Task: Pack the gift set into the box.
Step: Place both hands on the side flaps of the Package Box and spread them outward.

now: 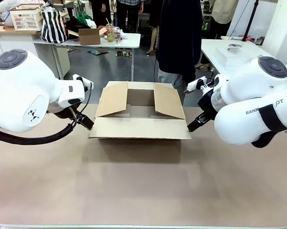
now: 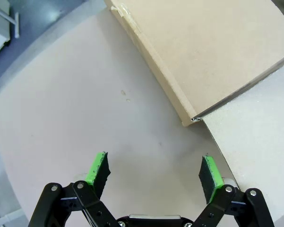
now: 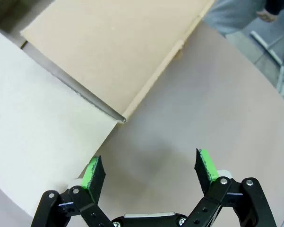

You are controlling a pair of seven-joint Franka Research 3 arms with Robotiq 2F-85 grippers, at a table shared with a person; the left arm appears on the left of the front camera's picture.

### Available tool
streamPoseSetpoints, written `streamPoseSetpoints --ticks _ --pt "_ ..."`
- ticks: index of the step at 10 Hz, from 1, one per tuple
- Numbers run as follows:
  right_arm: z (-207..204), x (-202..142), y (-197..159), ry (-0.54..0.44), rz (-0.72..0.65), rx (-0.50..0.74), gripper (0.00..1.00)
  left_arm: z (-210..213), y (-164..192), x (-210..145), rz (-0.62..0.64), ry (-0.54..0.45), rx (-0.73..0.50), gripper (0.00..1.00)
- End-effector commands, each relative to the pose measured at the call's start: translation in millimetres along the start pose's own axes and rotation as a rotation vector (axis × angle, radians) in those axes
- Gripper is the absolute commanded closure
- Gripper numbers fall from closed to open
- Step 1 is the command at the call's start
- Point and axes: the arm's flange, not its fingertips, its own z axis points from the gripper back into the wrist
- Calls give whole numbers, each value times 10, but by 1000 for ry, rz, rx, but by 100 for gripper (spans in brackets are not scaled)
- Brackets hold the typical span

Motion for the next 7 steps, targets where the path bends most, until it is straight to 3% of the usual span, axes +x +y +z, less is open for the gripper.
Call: streamPoseSetpoints --ticks 1,2,3,5,6,7 --pt "1 1 0 0 0 0 0 3 5 1 1 -1 1 0" --pt "0 0 0 0 0 0 0 3 5 1 1 -1 1 0" --pt "67 -73 -146 159 -10 -38 0 0 0 0 0 0 0 0" --pt "427 -179 -259 443 53 -36 0 367 8 -103 -28 200 -102 0" --pt "655 -206 -267 503 132 -100 0 609 -64 -167 -55 343 -92 0" --pt "889 -151 -263 365 125 -103 0 864 -132 -233 -118 252 -135 0"
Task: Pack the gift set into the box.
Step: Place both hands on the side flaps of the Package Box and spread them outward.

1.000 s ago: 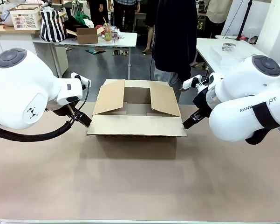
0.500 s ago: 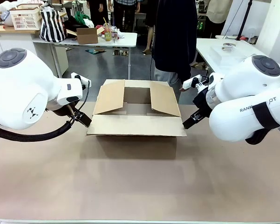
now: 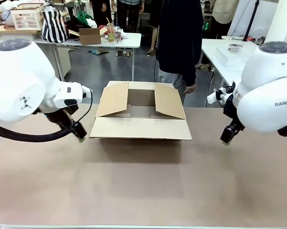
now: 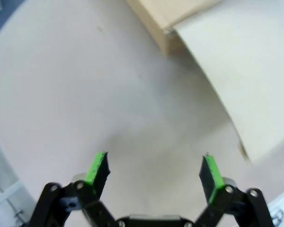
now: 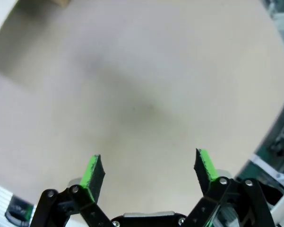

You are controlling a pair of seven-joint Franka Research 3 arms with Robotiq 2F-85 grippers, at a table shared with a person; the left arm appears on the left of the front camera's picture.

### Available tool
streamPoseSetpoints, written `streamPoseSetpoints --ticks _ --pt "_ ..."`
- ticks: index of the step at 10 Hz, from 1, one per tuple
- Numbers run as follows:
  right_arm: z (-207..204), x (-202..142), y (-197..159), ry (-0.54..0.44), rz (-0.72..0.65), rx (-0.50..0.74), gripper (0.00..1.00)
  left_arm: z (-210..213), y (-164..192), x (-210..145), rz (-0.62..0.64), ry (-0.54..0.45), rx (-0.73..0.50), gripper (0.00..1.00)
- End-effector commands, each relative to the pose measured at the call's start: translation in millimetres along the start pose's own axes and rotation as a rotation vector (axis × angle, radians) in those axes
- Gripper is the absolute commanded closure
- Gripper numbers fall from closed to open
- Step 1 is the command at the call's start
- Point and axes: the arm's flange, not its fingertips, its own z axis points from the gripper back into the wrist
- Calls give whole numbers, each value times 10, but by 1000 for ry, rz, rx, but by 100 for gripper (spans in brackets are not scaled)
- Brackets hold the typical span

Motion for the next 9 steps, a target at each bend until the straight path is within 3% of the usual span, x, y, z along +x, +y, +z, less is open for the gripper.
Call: streamPoseSetpoints --ticks 1,2,4,5,6,9 --pt "634 20 50 -289 -15 9 0 663 -72 -295 -55 -213 -69 0" --pt "759 5 33 -399 -72 63 0 848 -68 -426 -10 -298 -11 0" --pt "886 11 -27 -460 -152 60 0 1129 -23 -574 -29 -339 86 0" --pt "919 91 -33 -514 -314 29 0 1128 65 -552 -5 -354 92 0" --pt "1097 28 -30 -413 -125 38 0 1400 21 -136 -8 -320 49 0" --pt "1097 28 -30 -413 -125 38 0 1400 21 -136 -8 -320 49 0"
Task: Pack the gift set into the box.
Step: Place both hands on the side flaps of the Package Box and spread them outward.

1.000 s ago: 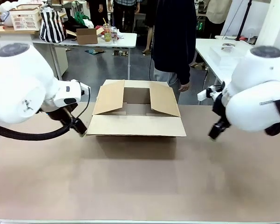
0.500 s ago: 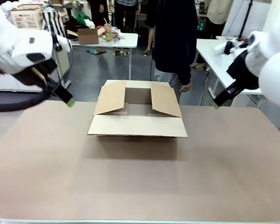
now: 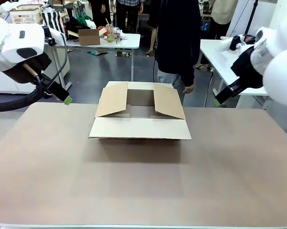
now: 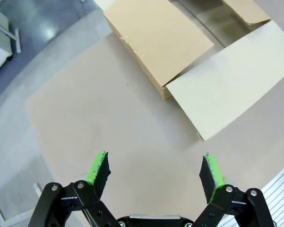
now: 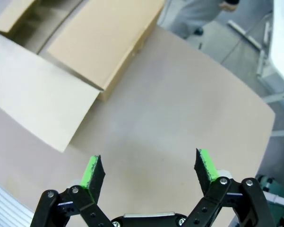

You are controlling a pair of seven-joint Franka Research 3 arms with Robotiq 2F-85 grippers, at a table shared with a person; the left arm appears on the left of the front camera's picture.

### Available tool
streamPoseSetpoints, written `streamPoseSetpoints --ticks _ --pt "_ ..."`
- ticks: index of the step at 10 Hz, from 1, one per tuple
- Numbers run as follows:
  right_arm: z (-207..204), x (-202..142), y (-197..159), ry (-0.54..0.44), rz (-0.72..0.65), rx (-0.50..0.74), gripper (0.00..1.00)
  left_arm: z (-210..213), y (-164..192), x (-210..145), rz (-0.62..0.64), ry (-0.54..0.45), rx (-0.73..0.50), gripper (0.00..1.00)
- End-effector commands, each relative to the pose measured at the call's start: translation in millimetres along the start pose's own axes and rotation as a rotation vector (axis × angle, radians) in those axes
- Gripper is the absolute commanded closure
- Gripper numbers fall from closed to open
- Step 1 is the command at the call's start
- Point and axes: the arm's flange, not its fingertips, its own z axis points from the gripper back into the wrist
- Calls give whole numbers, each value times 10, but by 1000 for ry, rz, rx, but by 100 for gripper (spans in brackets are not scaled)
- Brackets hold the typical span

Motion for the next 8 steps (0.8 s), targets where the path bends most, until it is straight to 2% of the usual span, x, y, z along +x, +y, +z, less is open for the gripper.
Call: streamPoseSetpoints --ticks 1,2,3,4,5,6,7,8 --pt "11 12 -13 -13 -11 -3 0 42 13 -2 3 -9 6 0" --pt "-35 65 -17 -48 -76 368 0 69 -30 63 48 -102 -411 0" --pt "-85 122 -79 -96 -183 638 0 137 18 86 115 -144 -700 0" --pt "-137 179 -193 -199 -367 826 0 186 62 61 98 -210 -950 0" --pt "-113 194 -310 -252 -611 967 0 193 159 -34 146 -204 -1008 0" --pt "-78 139 -394 -301 -720 1008 0 226 241 -154 151 -243 -1134 0" --pt "-49 96 -439 -317 -788 1078 0 263 343 -287 197 -295 -1150 0" --pt "-46 77 -460 -319 -831 1183 0 293 429 -406 211 -367 -1233 0"
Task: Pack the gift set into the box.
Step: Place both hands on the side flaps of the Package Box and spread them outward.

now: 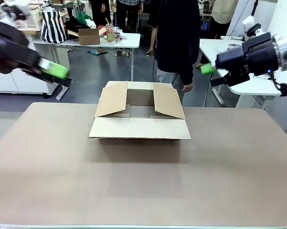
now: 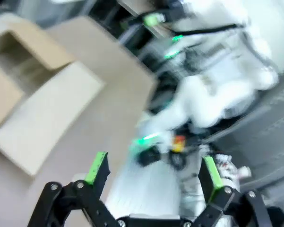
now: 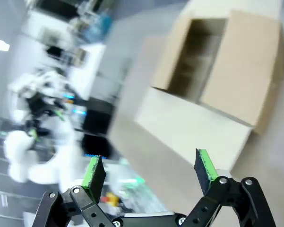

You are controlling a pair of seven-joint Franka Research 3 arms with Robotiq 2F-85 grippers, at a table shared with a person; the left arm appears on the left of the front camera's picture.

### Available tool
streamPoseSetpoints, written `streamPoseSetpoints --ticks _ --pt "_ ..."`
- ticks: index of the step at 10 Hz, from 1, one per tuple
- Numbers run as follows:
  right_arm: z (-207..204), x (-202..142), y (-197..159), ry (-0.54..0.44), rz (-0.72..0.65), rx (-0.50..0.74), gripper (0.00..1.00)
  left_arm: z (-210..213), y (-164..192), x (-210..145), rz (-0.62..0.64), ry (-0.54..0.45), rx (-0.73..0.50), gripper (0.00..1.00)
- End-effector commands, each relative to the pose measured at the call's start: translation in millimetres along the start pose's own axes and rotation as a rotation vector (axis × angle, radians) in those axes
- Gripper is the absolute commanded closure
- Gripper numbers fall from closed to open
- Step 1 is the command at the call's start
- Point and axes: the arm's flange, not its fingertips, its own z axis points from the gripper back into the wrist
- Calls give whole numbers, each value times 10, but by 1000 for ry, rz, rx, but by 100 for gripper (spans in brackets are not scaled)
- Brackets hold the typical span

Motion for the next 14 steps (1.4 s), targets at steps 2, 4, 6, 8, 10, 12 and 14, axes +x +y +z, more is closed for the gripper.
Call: streamPoseSetpoints --ticks 2,4,6,8,10,12,14 --pt "-32 15 -174 -115 -358 295 0 290 180 -261 160 -150 -88 0" --pt "83 7 -43 -63 -223 256 0 276 211 -308 260 -104 87 0" --pt "83 7 -43 -63 -223 256 0 482 213 -190 164 -168 -121 0" --pt "83 7 -43 -63 -223 256 0 482 213 -190 164 -168 -121 0" --pt "83 7 -43 -63 -223 256 0 482 213 -190 164 -168 -121 0" --pt "83 7 -43 -63 -223 256 0 424 108 -97 202 -123 -50 0" --pt "83 7 -43 -63 -223 256 0 103 102 394 371 -86 172 0"
